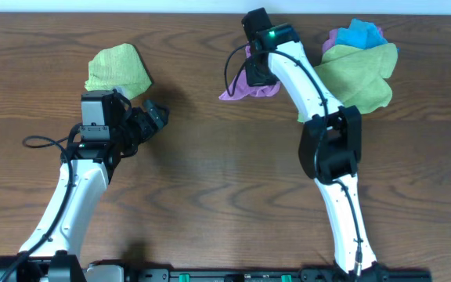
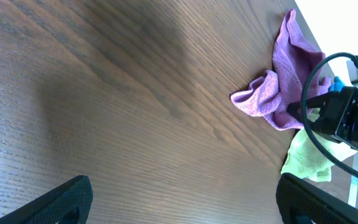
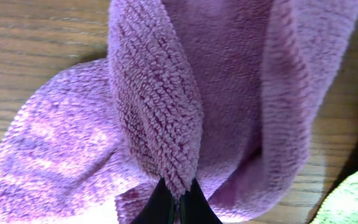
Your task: Fold the cloth
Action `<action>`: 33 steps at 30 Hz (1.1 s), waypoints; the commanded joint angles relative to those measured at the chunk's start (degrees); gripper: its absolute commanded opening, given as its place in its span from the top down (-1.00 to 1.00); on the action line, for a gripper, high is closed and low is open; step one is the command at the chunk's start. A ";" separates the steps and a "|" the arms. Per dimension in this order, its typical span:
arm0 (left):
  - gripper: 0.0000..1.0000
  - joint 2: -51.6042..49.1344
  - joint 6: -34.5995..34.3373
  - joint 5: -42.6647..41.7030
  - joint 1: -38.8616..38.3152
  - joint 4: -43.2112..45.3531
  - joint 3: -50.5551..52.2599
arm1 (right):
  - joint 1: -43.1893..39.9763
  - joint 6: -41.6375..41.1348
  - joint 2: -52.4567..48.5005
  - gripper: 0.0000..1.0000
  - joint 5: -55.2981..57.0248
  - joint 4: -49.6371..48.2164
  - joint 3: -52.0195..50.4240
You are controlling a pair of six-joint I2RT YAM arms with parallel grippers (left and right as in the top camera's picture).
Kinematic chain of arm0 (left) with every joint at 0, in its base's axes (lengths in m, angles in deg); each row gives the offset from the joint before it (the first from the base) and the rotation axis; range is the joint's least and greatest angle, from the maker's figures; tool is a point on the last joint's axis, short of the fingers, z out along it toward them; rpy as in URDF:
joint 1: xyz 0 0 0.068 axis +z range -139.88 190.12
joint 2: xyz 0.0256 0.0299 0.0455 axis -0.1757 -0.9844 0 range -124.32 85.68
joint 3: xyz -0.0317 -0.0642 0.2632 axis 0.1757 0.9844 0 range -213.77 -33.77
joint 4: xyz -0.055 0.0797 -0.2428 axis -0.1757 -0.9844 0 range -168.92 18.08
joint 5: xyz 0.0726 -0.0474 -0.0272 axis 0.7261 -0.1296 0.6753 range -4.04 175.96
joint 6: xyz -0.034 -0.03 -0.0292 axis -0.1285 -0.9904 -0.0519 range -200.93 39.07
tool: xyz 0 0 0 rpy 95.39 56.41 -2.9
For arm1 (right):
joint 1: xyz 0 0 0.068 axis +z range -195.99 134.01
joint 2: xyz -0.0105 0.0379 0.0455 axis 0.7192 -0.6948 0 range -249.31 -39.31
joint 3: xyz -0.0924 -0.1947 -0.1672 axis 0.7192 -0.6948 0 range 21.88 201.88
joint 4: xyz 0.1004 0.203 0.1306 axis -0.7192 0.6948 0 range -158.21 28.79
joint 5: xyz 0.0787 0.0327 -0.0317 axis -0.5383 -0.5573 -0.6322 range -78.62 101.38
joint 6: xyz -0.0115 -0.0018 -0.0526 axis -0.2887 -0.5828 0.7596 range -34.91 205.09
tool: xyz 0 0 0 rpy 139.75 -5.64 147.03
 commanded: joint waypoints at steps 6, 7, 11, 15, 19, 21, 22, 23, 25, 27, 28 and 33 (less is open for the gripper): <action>-0.92 -0.28 1.03 2.84 0.85 0.20 -1.27 | 5.75 3.21 2.45 0.97 -3.93 4.00 -0.13; -0.91 -0.28 1.05 2.82 1.16 0.17 -1.31 | 6.71 4.13 3.23 0.97 -3.98 4.20 -0.13; -0.91 -0.28 1.03 2.82 2.05 0.17 -1.31 | 10.82 6.97 5.49 0.98 -8.24 3.39 -0.13; -0.91 -0.28 1.03 2.80 2.27 0.17 -1.31 | 14.32 7.43 6.43 0.97 -9.25 2.10 -0.11; -0.91 -0.28 1.03 2.80 2.27 0.17 -1.31 | 15.43 7.34 8.28 0.97 -8.94 0.94 -0.04; -0.92 -0.28 1.03 2.80 2.27 0.17 -1.33 | 15.28 7.17 10.32 0.97 -7.23 0.15 -0.02; -0.92 -0.28 1.03 2.80 2.27 0.17 -1.31 | 14.99 7.17 11.61 0.97 -5.70 -0.44 -0.02; -0.91 -0.28 1.03 2.80 2.27 0.17 -1.33 | 14.78 7.19 12.70 0.97 -4.35 -1.11 -0.02; -0.92 -0.28 1.03 2.80 2.27 0.20 -1.33 | 14.14 7.21 13.92 0.97 -2.54 -2.82 -0.02; -0.91 -0.28 1.03 2.78 2.27 0.20 -1.33 | 13.33 7.19 14.10 0.97 -2.38 -5.18 -0.02; -0.92 -0.28 1.03 2.78 2.27 0.20 -1.33 | 12.96 7.19 13.90 0.97 -2.40 -6.40 -0.04; -0.91 -0.28 1.03 2.75 2.27 0.17 -1.33 | 11.96 7.43 10.75 0.97 -2.32 -16.98 -0.04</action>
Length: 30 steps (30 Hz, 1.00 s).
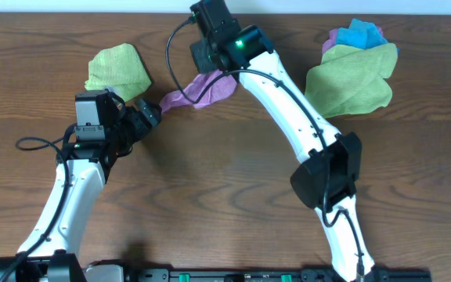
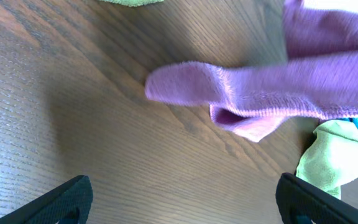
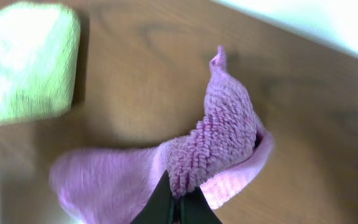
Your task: Fold the cloth
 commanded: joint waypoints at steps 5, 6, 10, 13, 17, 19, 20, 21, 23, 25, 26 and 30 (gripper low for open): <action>-0.92 -0.28 1.05 0.39 0.35 0.04 -1.33 | -1.01 0.63 -7.93 0.97 1.31 -11.72 0.07; -0.91 -0.28 1.05 0.39 0.35 0.04 -1.33 | -1.09 0.66 -9.25 0.98 1.62 -13.88 0.07; -0.92 -0.28 1.07 0.39 0.35 -0.15 -1.33 | -1.38 0.61 -14.16 0.97 2.16 -22.97 0.07; -0.91 -0.28 1.11 0.39 0.35 -0.39 -1.33 | -1.36 0.59 -17.07 0.98 2.08 -27.63 0.07; -0.91 -0.28 1.27 0.39 0.35 -0.39 -1.33 | -1.03 0.59 -17.62 0.38 1.27 -30.91 0.07; -0.91 -0.28 1.27 0.39 0.35 -0.37 -1.33 | -0.81 0.57 -16.96 -0.13 1.27 -31.85 0.50; -0.91 -0.28 1.27 0.39 0.35 -0.39 -1.33 | -0.72 0.52 -16.46 -0.25 1.25 -31.34 0.94; -0.91 -0.28 1.29 0.39 0.35 -0.37 -1.33 | -0.63 0.35 -15.69 -0.29 1.25 -30.29 1.51; -0.92 -0.28 1.29 0.39 0.35 -0.37 -1.33 | -0.37 0.09 -14.01 -0.43 1.22 -27.65 2.67; -0.91 -0.28 1.27 0.39 0.35 -0.37 -1.33 | -0.17 -0.55 -11.41 -0.54 0.79 -24.06 3.76; -0.91 -0.28 1.27 0.39 0.35 -0.37 -1.33 | -0.13 -0.74 -10.29 -0.58 0.39 -22.88 3.82; -0.91 -0.28 1.27 0.42 0.35 -0.37 -1.33 | -0.24 -3.61 -5.68 -0.77 -2.27 -15.23 3.82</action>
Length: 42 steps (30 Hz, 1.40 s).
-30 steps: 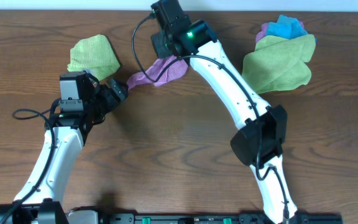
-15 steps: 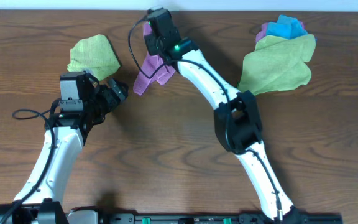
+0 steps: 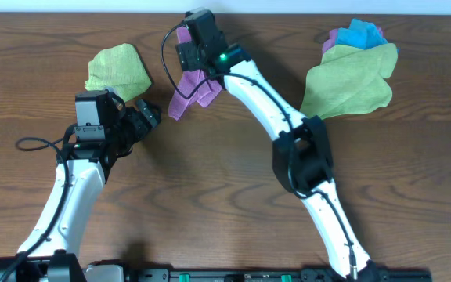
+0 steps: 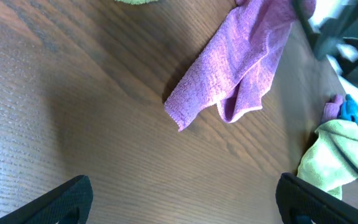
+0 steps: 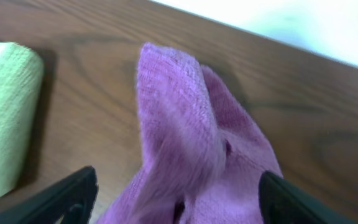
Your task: Fold the cloth
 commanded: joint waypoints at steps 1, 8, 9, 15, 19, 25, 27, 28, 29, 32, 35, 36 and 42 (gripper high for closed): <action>-0.92 -0.28 1.29 0.35 0.35 0.00 -1.33 | 0.24 -2.23 6.86 -0.82 -3.69 3.19 2.51; -0.91 -0.28 1.27 0.35 0.35 0.00 -1.33 | -0.76 -7.98 8.28 -0.98 -9.79 15.13 2.51; -0.92 -0.28 1.29 0.37 0.35 0.00 -1.33 | -1.14 -8.31 8.15 -0.99 -9.79 17.25 2.49; -0.91 -0.28 1.29 0.39 0.35 0.00 -1.36 | -3.87 -8.33 5.33 -0.37 -13.62 23.89 2.08; -0.91 -0.28 1.29 0.37 0.35 0.00 -1.33 | -5.14 -8.79 2.73 -0.30 -16.81 23.89 1.97; -0.92 -0.28 1.29 0.37 0.35 0.00 -1.33 | -5.64 -9.62 -2.03 -0.14 -22.47 23.39 1.97; -0.92 -0.28 1.29 0.37 0.35 0.00 -1.36 | -5.57 -10.47 -3.17 -0.07 -23.80 22.99 1.95; -0.92 -0.28 1.29 0.37 0.35 0.00 -1.36 | -5.49 -10.73 -3.69 -0.07 -23.80 22.80 1.95; -0.91 -0.28 1.29 0.37 0.35 -0.02 -1.36 | -5.46 -10.93 -3.80 -0.07 -23.80 22.73 1.95; -0.91 -0.28 1.29 0.37 0.35 -0.02 -1.33 | -5.44 -11.10 -4.02 -0.07 -23.96 22.73 1.90; -0.91 -0.28 1.29 0.37 0.35 -0.02 -1.36 | -5.35 -11.13 -4.02 -0.01 -23.96 22.45 1.90; -0.91 -0.28 1.29 0.37 0.35 -0.02 -1.33 | -5.33 -11.45 -4.02 0.04 -23.98 22.29 1.88; -0.91 -0.28 1.29 0.39 0.35 0.00 -1.36 | -4.42 -11.98 -4.59 0.13 -25.27 21.20 1.81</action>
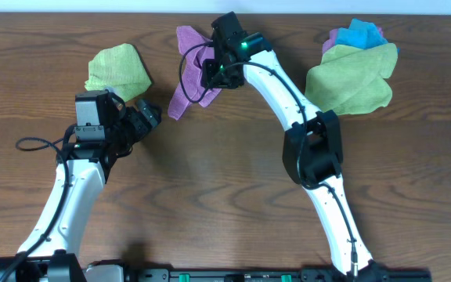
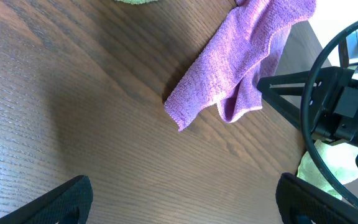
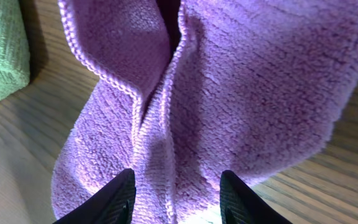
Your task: Fold the cloth
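Note:
A crumpled purple cloth (image 1: pixel 185 88) lies on the table at the back, just right of a folded green cloth (image 1: pixel 117 69). My right gripper (image 1: pixel 210 75) hangs open close over the purple cloth (image 3: pixel 229 93), one finger on each side of a raised fold, gripping nothing (image 3: pixel 179 202). My left gripper (image 1: pixel 150 116) is open over bare wood (image 2: pixel 182 202), a little to the near left of the purple cloth (image 2: pixel 235 62), and holds nothing.
At the back right is a pile of cloths: a large green one (image 1: pixel 351 78) with a blue one (image 1: pixel 362 33) and a purple one (image 1: pixel 337 37) behind it. The folded green cloth's edge (image 3: pixel 2 56) shows left of my right gripper. The table's far edge is close behind.
The right gripper has shifted right and nearer, from over the cloth's far end to low over its middle, still open with a narrower gap. The purple cloth and left arm have not moved.
The right gripper was shut on the purple cloth beside the pile at the back right. Then it held the cloth further left, near the folded green one. Then the cloth lay released on the table with the gripper open. Now the gripper is low over it.

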Action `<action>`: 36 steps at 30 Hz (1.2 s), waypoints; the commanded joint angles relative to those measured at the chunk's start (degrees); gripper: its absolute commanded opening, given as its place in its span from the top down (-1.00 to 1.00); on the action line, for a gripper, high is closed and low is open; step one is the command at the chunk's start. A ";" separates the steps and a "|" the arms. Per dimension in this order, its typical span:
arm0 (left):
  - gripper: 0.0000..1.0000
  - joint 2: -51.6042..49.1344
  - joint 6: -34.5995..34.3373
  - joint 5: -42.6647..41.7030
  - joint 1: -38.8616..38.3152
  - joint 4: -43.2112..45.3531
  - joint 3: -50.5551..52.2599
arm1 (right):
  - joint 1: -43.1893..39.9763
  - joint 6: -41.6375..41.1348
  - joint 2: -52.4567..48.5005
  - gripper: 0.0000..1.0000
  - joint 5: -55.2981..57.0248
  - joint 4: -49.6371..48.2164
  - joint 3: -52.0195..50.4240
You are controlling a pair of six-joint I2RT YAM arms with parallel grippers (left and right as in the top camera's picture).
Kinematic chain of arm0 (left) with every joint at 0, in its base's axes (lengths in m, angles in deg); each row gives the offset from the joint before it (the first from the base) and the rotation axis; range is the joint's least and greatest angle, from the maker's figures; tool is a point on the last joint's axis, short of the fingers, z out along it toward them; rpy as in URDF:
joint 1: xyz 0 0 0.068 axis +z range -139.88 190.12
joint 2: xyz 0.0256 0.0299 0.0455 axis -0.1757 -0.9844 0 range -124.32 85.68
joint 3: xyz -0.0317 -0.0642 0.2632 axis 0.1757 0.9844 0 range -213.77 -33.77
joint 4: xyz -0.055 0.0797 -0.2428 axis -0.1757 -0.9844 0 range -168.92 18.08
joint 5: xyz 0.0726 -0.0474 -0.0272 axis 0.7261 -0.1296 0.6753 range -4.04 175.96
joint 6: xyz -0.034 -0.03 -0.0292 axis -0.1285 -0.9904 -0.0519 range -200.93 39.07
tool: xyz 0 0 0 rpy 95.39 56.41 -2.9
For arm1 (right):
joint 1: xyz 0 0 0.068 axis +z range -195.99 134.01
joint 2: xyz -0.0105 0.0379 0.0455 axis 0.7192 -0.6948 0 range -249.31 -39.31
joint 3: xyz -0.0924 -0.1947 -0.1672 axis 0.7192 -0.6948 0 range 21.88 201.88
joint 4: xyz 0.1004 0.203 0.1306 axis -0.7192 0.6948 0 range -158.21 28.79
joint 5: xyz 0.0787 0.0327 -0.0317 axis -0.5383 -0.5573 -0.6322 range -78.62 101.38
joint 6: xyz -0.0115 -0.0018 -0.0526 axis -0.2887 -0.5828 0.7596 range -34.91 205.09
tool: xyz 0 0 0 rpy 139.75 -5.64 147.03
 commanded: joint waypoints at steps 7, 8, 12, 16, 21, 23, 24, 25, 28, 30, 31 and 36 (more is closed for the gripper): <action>-0.91 -0.28 2.01 0.37 0.39 -0.04 -1.36 | 1.81 -1.07 -2.03 0.55 -2.12 -0.31 -0.11; -0.91 -0.28 2.19 0.37 0.44 -0.02 -1.36 | 1.81 -1.07 -2.03 0.67 -2.01 -0.37 -0.11; -0.91 -0.28 2.19 0.37 0.46 -0.02 -1.33 | 1.27 -1.05 -2.03 0.98 -1.99 -0.04 -0.11; -0.91 -0.28 2.14 0.33 0.44 0.42 -1.36 | 0.26 -0.42 -0.76 0.97 -1.03 2.23 0.04; -0.91 -0.28 -0.79 -0.22 0.44 0.46 -1.36 | -1.18 0.70 3.63 0.97 6.27 8.96 0.07; -0.91 -0.28 -3.02 -0.22 0.42 0.46 -1.36 | -1.62 1.36 5.57 0.97 9.05 11.39 0.07; -0.91 -0.28 -4.24 -0.26 0.28 0.44 -1.36 | -1.68 1.92 6.40 0.97 9.77 12.20 0.07; -0.91 -0.31 -5.86 -0.33 0.02 0.39 -1.36 | -1.70 2.16 7.26 0.98 10.67 12.90 0.07; -0.91 -0.31 -9.55 -0.92 -2.75 0.37 -1.33 | -1.70 2.16 9.03 0.97 12.15 13.64 0.07; -0.91 -0.44 -9.44 0.24 -5.53 -0.07 -1.33 | -1.66 2.14 9.42 0.97 12.13 13.66 0.07; -0.91 -0.81 -8.98 0.87 -7.10 0.04 -1.33 | -1.66 2.14 9.53 0.97 12.11 13.81 0.07; -0.91 -6.51 -7.76 1.57 -11.76 0.15 -1.73 | -1.62 2.14 9.57 0.97 12.11 14.88 0.07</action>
